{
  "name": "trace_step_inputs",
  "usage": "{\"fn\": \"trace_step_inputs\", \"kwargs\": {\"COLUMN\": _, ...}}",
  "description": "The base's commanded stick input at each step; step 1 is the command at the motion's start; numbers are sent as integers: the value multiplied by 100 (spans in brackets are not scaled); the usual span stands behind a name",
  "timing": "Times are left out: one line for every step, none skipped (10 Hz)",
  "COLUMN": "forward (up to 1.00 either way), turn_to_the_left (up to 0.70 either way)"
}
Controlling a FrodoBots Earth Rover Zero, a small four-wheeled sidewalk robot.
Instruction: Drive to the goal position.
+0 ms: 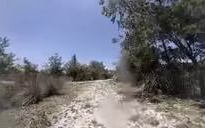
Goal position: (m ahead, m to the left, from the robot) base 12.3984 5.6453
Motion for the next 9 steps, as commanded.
{"fn": "trace_step_inputs", "kwargs": {"forward": 30, "turn_to_the_left": 0}}
{"fn": "trace_step_inputs", "kwargs": {"forward": 30, "turn_to_the_left": 0}}
{"fn": "trace_step_inputs", "kwargs": {"forward": 30, "turn_to_the_left": 0}}
{"fn": "trace_step_inputs", "kwargs": {"forward": 30, "turn_to_the_left": 0}}
{"fn": "trace_step_inputs", "kwargs": {"forward": 30, "turn_to_the_left": 0}}
{"fn": "trace_step_inputs", "kwargs": {"forward": 30, "turn_to_the_left": 0}}
{"fn": "trace_step_inputs", "kwargs": {"forward": 30, "turn_to_the_left": 0}}
{"fn": "trace_step_inputs", "kwargs": {"forward": 30, "turn_to_the_left": 0}}
{"fn": "trace_step_inputs", "kwargs": {"forward": 30, "turn_to_the_left": 0}}
